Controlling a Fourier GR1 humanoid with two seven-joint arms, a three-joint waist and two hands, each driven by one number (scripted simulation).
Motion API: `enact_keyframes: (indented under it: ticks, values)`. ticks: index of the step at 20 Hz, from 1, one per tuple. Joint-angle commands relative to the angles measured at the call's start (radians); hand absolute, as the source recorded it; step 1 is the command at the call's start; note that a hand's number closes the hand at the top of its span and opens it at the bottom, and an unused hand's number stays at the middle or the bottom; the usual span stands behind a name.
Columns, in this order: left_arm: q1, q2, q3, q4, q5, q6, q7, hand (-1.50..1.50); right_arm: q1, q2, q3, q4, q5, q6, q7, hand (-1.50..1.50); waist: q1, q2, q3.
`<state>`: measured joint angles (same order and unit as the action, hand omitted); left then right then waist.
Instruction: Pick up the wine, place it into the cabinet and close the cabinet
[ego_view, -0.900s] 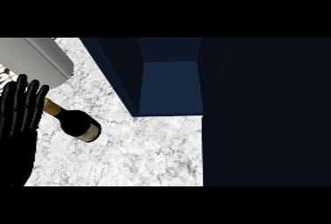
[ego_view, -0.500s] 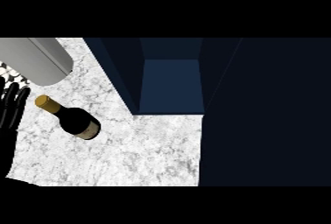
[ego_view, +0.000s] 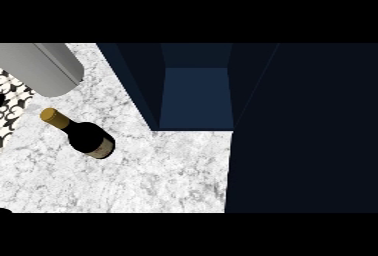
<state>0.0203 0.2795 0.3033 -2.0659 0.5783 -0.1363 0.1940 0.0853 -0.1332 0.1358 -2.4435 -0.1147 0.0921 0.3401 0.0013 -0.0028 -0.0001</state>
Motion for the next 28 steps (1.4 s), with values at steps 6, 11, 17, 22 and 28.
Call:
enact_keyframes:
  ticks: [6, 11, 17, 22, 28]
  values:
    - [-0.015, 0.027, 0.047, -0.121, 0.076, 0.077, 0.162, -1.50, -0.173, -0.037, -0.071, -0.167, -0.086, -0.075, 0.324, -1.50, 0.000, 0.000, 0.000]
    - [0.003, 0.037, 0.061, -0.235, 0.102, 0.150, 0.279, -1.50, -0.242, -0.029, -0.049, -0.153, -0.046, -0.105, 0.372, -1.50, 0.003, -0.001, 0.000]
    - [-0.135, 0.039, -0.004, -0.106, -0.014, 0.204, 0.268, -1.50, -0.389, -0.037, -0.098, -0.150, -0.065, -0.165, 0.498, -1.50, -0.008, 0.001, 0.000]
    - [-0.115, 0.019, -0.032, -0.116, -0.065, 0.213, 0.279, -1.50, -0.433, -0.059, -0.117, -0.186, -0.078, -0.164, 0.568, -1.50, -0.010, 0.000, 0.000]
    - [-0.149, 0.002, 0.002, 0.043, -0.095, 0.179, 0.180, -1.50, -0.490, -0.069, -0.099, -0.226, -0.023, -0.208, 0.663, -1.50, -0.014, 0.000, 0.000]
